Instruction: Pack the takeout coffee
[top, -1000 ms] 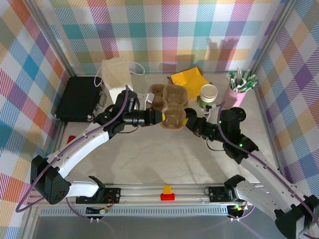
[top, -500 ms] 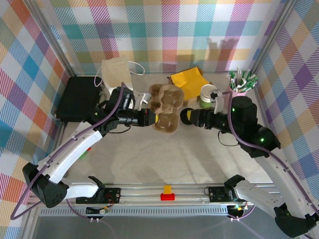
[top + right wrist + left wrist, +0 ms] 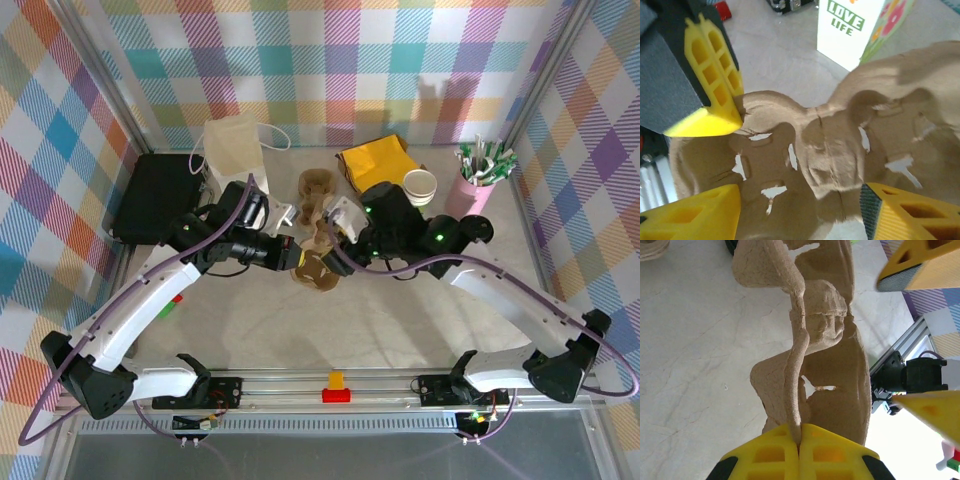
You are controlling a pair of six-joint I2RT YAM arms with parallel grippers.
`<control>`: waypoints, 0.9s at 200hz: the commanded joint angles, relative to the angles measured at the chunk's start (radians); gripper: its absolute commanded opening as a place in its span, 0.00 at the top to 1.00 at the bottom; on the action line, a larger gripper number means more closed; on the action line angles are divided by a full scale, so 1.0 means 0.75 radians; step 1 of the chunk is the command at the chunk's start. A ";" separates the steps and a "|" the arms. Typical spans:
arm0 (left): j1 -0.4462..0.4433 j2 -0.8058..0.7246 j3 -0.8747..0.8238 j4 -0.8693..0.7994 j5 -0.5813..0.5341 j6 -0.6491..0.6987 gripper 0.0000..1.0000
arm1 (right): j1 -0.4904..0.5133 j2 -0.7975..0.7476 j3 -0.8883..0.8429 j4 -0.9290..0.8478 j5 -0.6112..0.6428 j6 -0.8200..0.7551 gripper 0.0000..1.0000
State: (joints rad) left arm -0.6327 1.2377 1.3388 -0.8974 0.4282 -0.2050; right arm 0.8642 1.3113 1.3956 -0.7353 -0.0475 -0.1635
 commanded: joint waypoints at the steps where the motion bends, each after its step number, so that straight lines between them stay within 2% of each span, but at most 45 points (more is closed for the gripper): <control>1: -0.005 -0.053 -0.001 -0.023 0.031 0.034 0.98 | 0.017 0.035 0.022 0.052 0.068 -0.166 0.32; 53: -0.005 -0.044 -0.006 -0.002 0.050 0.027 0.98 | 0.022 0.094 0.001 0.108 0.080 -0.208 0.32; 120: -0.005 -0.046 -0.002 0.004 0.060 0.024 0.99 | 0.022 0.143 -0.006 0.138 0.054 -0.222 0.43; 180: -0.005 -0.041 0.005 -0.016 0.024 0.028 0.99 | 0.022 0.142 -0.023 0.107 0.035 -0.234 0.45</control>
State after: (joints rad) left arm -0.6327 1.2160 1.3376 -0.8963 0.4503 -0.2001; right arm 0.8749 1.4258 1.3930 -0.6483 -0.0006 -0.3195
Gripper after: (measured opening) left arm 0.050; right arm 0.565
